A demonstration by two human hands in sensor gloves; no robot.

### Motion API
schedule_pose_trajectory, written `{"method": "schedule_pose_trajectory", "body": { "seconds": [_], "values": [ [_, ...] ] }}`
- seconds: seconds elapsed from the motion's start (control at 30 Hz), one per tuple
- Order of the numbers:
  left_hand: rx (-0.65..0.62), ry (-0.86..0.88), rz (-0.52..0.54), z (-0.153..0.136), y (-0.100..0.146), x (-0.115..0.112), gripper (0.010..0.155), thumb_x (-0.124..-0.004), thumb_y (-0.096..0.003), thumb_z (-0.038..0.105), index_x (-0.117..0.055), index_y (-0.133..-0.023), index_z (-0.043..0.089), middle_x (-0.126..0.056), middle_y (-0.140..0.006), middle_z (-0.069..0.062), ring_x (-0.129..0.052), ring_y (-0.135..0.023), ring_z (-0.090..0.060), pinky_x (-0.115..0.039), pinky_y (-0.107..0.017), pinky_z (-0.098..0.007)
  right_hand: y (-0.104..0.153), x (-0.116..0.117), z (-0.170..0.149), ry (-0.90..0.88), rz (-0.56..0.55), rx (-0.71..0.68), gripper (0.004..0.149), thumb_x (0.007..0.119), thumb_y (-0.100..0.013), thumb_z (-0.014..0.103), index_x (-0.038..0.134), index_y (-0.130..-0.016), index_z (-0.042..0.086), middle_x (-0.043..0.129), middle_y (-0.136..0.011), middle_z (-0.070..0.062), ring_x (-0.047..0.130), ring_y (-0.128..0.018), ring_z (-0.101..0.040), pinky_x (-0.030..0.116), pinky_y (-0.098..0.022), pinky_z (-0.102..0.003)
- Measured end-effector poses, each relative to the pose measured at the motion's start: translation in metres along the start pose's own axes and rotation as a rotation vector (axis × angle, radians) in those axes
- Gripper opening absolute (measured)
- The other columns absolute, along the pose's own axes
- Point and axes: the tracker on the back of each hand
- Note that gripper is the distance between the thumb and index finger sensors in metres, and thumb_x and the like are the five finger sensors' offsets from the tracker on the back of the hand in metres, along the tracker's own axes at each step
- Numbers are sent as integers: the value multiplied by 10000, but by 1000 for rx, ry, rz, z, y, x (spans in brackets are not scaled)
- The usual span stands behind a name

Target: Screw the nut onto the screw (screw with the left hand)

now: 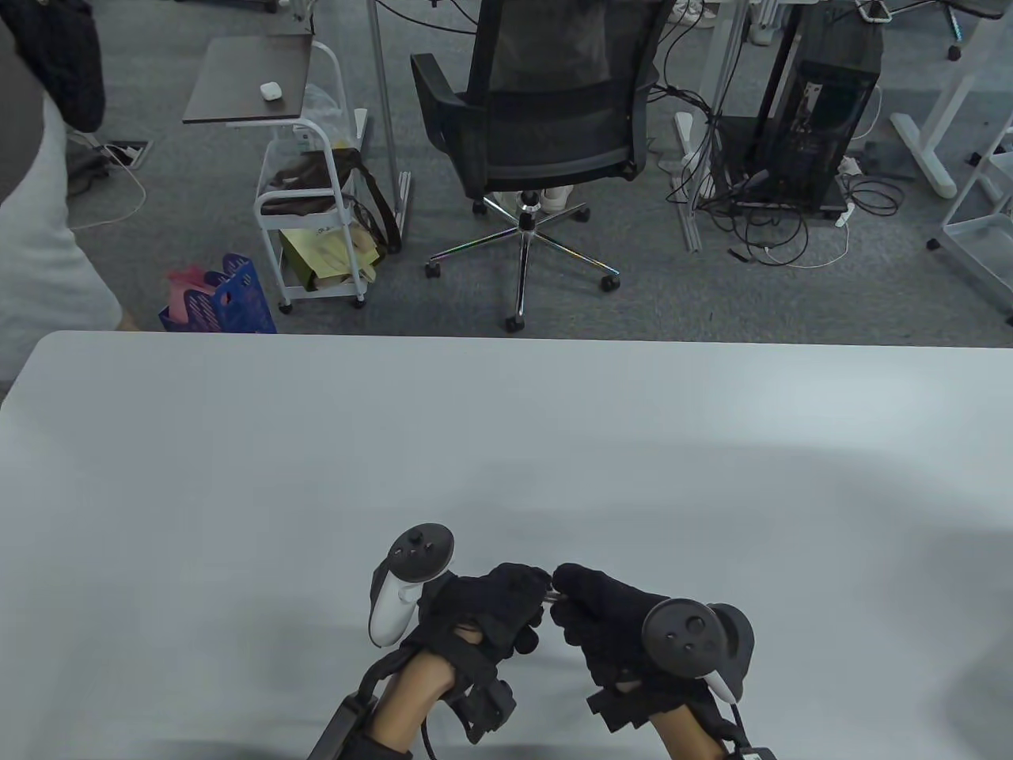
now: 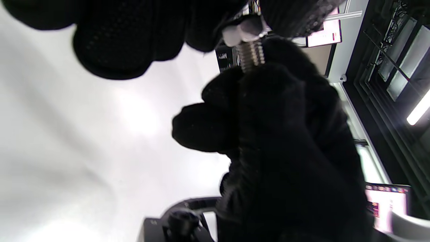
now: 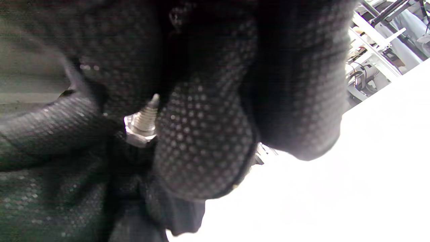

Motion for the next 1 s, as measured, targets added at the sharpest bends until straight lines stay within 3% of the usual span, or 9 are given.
{"method": "schedule_pose_trajectory", "body": {
  "seconds": [0.1, 0.27, 0.33, 0.53, 0.67, 0.77, 0.9, 1.0],
  "values": [
    [-6, -11, -10, 2, -1, -2, 574, -695, -442, 400, -777, -849, 4, -841, -749, -308, -917, -465, -476, -727, -361, -584, 1, 0, 0, 22, 1, -5, 466, 936, -300, 368, 916, -720, 167, 1080, -533, -42, 1195, -228, -78, 1052, -251, -328],
    [-17, 6, -67, 3, -1, -1, 574, -692, -448, 370, -682, -909, 28, -777, -805, -284, -891, -519, -451, -714, -400, -567, 1, 0, 0, 18, -3, -8, 458, 937, -308, 366, 916, -720, 167, 1080, -530, -44, 1193, -226, -79, 1051, -252, -328],
    [-18, 34, -50, 1, 0, -1, 665, -679, -448, 433, -630, -974, 29, -761, -829, -297, -886, -537, -460, -712, -409, -569, 1, -1, 0, 21, -5, -9, 457, 936, -309, 365, 915, -721, 169, 1078, -533, -42, 1192, -230, -79, 1051, -254, -327],
    [-24, 12, 0, 3, 0, 1, 570, -693, -443, 388, -770, -862, 10, -834, -759, -301, -914, -474, -472, -726, -367, -581, 1, 0, 1, 17, -3, -15, 457, 936, -310, 366, 914, -723, 172, 1077, -537, -41, 1193, -233, -79, 1050, -257, -328],
    [-21, 19, -68, 3, 0, 1, 558, -690, -448, 349, -681, -906, 30, -774, -808, -279, -890, -521, -450, -714, -401, -564, 1, 0, 1, 15, 2, -20, 458, 935, -310, 365, 914, -723, 169, 1077, -538, -44, 1192, -235, -81, 1050, -257, -329],
    [-15, 39, -38, 0, 1, 2, 681, -675, -448, 439, -624, -985, 24, -753, -842, -307, -886, -539, -465, -712, -409, -571, 1, 0, 1, 18, -2, -17, 456, 936, -310, 365, 914, -722, 172, 1077, -538, -43, 1193, -233, -80, 1050, -258, -328],
    [-9, 11, -2, 0, 0, 3, 595, -689, -440, 414, -799, -856, 3, -840, -760, -319, -917, -471, -486, -726, -365, -588, 1, 0, 1, 21, 2, -15, 456, 936, -309, 365, 914, -722, 172, 1077, -538, -42, 1193, -234, -80, 1050, -258, -328],
    [-11, -5, -24, 3, 0, 1, 555, -688, -442, 373, -757, -856, 9, -819, -767, -302, -909, -482, -467, -724, -372, -579, 2, 0, 1, 11, 1, -14, 454, 935, -310, 364, 914, -721, 172, 1077, -538, -43, 1193, -235, -81, 1050, -259, -330]
  ]
}}
Point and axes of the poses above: the tracker on the back of each hand, its own z axis roughly to the thumb side, its own y axis roughly from the fingertips to the wrist, x = y × z
